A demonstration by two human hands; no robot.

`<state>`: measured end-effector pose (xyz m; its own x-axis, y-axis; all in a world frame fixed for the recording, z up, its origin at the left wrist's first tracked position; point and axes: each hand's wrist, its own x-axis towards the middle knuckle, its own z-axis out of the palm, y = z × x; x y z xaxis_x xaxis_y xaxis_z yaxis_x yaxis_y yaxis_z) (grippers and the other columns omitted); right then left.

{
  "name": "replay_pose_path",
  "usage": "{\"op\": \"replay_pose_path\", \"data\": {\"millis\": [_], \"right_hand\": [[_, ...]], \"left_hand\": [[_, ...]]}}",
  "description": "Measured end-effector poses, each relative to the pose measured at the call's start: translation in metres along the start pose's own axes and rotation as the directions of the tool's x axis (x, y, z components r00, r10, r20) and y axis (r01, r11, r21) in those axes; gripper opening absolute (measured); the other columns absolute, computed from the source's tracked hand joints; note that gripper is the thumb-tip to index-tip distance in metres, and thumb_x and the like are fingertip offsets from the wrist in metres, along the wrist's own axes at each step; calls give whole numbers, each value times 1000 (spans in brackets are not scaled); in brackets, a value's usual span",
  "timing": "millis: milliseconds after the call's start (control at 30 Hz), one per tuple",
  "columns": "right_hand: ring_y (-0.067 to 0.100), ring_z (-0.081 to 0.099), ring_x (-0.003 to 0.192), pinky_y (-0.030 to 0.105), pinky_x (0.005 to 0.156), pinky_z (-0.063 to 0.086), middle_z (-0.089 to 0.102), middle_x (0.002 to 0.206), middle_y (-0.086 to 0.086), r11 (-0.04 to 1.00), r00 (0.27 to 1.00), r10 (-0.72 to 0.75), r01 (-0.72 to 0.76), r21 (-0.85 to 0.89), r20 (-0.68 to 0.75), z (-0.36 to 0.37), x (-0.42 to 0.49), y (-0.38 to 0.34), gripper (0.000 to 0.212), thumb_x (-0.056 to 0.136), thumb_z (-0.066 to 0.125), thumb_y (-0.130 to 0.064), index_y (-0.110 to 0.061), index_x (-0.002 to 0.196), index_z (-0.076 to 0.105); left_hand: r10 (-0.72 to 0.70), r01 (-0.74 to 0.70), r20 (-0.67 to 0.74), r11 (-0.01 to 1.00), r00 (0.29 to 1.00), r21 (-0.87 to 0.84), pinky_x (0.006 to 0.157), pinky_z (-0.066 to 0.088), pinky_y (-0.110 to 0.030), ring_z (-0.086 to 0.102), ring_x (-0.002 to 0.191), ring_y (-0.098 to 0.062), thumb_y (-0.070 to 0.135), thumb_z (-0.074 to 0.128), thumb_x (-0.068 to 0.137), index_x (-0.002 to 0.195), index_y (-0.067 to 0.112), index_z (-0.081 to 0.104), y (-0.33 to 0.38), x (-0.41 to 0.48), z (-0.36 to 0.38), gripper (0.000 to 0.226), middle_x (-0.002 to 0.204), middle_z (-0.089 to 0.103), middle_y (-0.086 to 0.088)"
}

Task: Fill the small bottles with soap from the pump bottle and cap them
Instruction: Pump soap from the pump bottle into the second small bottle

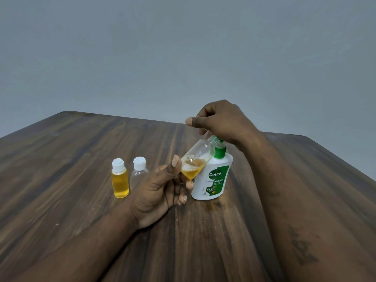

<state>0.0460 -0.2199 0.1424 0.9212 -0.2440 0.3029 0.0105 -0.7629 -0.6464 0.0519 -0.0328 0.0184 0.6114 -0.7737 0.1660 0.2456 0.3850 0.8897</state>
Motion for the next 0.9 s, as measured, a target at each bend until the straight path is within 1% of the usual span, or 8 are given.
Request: {"op": "replay_pose_path", "data": {"millis": [133, 233, 367, 467, 567, 667, 767, 900], "right_hand": [[11, 65, 76, 34, 80, 52, 73, 77, -6, 999, 988, 39, -38, -7, 149, 3, 0, 1, 32, 93, 73, -46, -15, 87, 77], [12, 62, 75, 31, 73, 47, 70, 82, -6, 985, 958, 151, -166, 43, 246, 7, 1, 10, 33, 93, 72, -45, -13, 95, 81], [13, 63, 77, 34, 75, 49, 73, 83, -3, 985, 962, 145, -163, 63, 230, 6, 3, 10, 34, 92, 74, -45, -12, 96, 80], [12, 66, 76, 36, 76, 54, 76, 76, -4, 995, 994, 72, -77, 60, 87, 4, 3, 6, 38, 90, 76, -47, -9, 93, 77], [7, 66, 72, 28, 67, 48, 76, 72, -6, 998, 1000, 29, -28, 55, -9, 2, 4, 5, 36, 88, 77, -50, -14, 87, 74], [11, 66, 75, 34, 77, 52, 75, 74, -6, 997, 993, 56, -61, 55, 103, 5, 3, 5, 34, 92, 73, -49, -15, 88, 78], [13, 63, 74, 31, 71, 49, 70, 78, -7, 979, 957, 171, -191, 66, 235, 8, 2, 11, 35, 91, 74, -48, -14, 94, 81], [14, 63, 75, 32, 72, 48, 72, 82, -5, 977, 957, 176, -198, 79, 230, 7, 4, 14, 36, 90, 74, -51, -15, 93, 81]], "left_hand": [[0, 0, -2, 1000, 1000, 3, 53, 49, -23, 55, 59, -14, 71, 86, 60, 84, 21, 79, 0, -1, 0, 56, 75, 65, -8], [-15, 15, -17, 1000, 1000, 13, 52, 49, -23, 55, 57, -15, 71, 86, 60, 84, 19, 78, 0, -1, 0, 58, 75, 65, -9], [-16, 16, -11, 1000, 1000, 3, 52, 49, -23, 55, 57, -15, 71, 86, 60, 86, 21, 78, 1, -1, -1, 57, 75, 65, -8], [-5, 5, -3, 1000, 1000, -4, 52, 48, -23, 55, 57, -14, 71, 85, 60, 88, 21, 79, 0, 0, 0, 57, 76, 65, -8], [-1, 1, 4, 1000, 1000, 1, 53, 48, -23, 55, 58, -14, 71, 85, 61, 88, 20, 79, 1, 0, 1, 58, 77, 65, -8], [-5, 5, -1, 1000, 1000, -2, 53, 49, -23, 56, 57, -14, 71, 85, 62, 87, 20, 78, 1, 0, -1, 58, 76, 65, -8], [-19, 19, -15, 1000, 1000, 4, 53, 50, -23, 56, 58, -14, 71, 86, 60, 84, 20, 78, 0, -1, -2, 57, 75, 65, -8], [-22, 22, -25, 1000, 999, -3, 53, 49, -23, 56, 58, -14, 71, 87, 58, 87, 21, 79, 0, 0, -1, 58, 76, 65, -8]]}}
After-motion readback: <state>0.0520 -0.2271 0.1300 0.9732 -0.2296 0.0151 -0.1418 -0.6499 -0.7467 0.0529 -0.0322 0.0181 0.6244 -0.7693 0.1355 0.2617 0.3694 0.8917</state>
